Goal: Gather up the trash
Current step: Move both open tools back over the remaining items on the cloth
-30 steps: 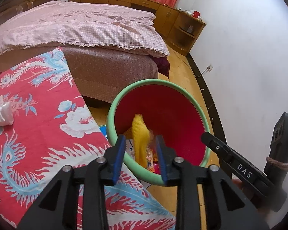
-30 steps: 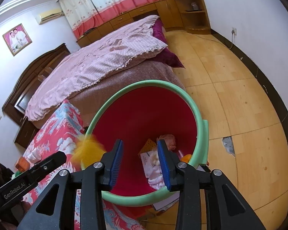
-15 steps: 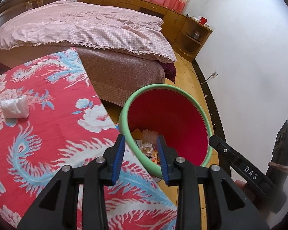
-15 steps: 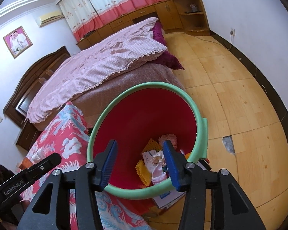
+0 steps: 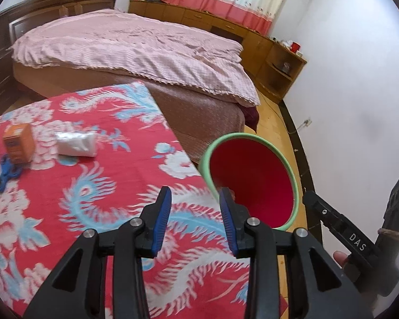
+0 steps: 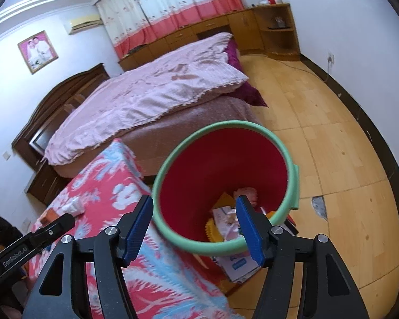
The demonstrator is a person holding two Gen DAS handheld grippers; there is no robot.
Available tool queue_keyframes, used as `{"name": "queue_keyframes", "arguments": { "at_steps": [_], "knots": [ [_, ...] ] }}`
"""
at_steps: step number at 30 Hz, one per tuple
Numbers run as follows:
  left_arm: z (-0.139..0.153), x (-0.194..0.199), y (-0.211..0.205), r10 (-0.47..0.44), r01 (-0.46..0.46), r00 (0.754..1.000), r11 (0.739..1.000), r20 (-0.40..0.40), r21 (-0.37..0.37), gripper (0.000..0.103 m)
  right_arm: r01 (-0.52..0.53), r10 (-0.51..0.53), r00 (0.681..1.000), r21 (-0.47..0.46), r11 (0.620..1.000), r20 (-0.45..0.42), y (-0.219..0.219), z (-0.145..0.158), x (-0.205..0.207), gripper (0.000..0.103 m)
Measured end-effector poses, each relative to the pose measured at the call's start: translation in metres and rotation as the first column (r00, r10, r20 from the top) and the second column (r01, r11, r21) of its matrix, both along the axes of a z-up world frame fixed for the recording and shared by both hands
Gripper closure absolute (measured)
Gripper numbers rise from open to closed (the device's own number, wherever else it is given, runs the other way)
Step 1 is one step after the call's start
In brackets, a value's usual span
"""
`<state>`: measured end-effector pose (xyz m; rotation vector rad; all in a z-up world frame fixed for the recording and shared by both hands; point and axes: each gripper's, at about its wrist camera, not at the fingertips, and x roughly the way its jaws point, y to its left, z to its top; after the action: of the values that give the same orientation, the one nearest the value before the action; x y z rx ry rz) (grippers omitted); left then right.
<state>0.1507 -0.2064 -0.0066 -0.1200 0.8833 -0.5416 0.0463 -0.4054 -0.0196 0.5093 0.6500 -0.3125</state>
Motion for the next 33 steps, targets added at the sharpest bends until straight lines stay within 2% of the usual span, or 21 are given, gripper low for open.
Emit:
{"name": "queue_keyframes", "arguments": {
  "at_steps": [3, 4, 8, 16, 26, 33],
  "knots": [
    [0.006, -0.005, 0.016, 0.027, -0.027, 1.000, 1.000, 0.013, 0.001, 0.064, -0.029, 0.029, 0.999, -0.006, 1.000, 0.013, 0.015, 0.007, -0.001, 0.035],
    [0.008, -0.007, 0.022, 0.038, -0.038, 0.999, 0.999, 0.018, 0.002, 0.062, -0.037, 0.037, 0.999, -0.009, 0.999, 0.016, 0.019, 0.009, -0.001, 0.031],
    [0.017, -0.012, 0.048, 0.100, -0.100, 0.994, 0.995, 0.038, 0.002, 0.052, -0.073, 0.073, 0.997, -0.029, 0.997, 0.024, 0.039, 0.016, -0.001, 0.028],
    [0.023, -0.005, 0.092, 0.186, -0.186, 0.981, 0.983, 0.056, 0.002, 0.050, -0.127, 0.129, 0.991, -0.058, 0.990, 0.027, 0.073, 0.025, 0.011, 0.028],
    [0.019, 0.034, 0.146, 0.279, -0.284, 0.957, 0.958, 0.080, 0.050, 0.050, -0.164, 0.165, 0.986, -0.045, 0.985, 0.008, 0.099, 0.023, 0.046, 0.024],
    [-0.003, 0.073, 0.174, 0.337, -0.340, 0.940, 0.936, 0.055, 0.091, 0.050, -0.188, 0.187, 0.982, -0.039, 0.981, -0.015, 0.116, 0.014, 0.079, 0.024]
  ]
}}
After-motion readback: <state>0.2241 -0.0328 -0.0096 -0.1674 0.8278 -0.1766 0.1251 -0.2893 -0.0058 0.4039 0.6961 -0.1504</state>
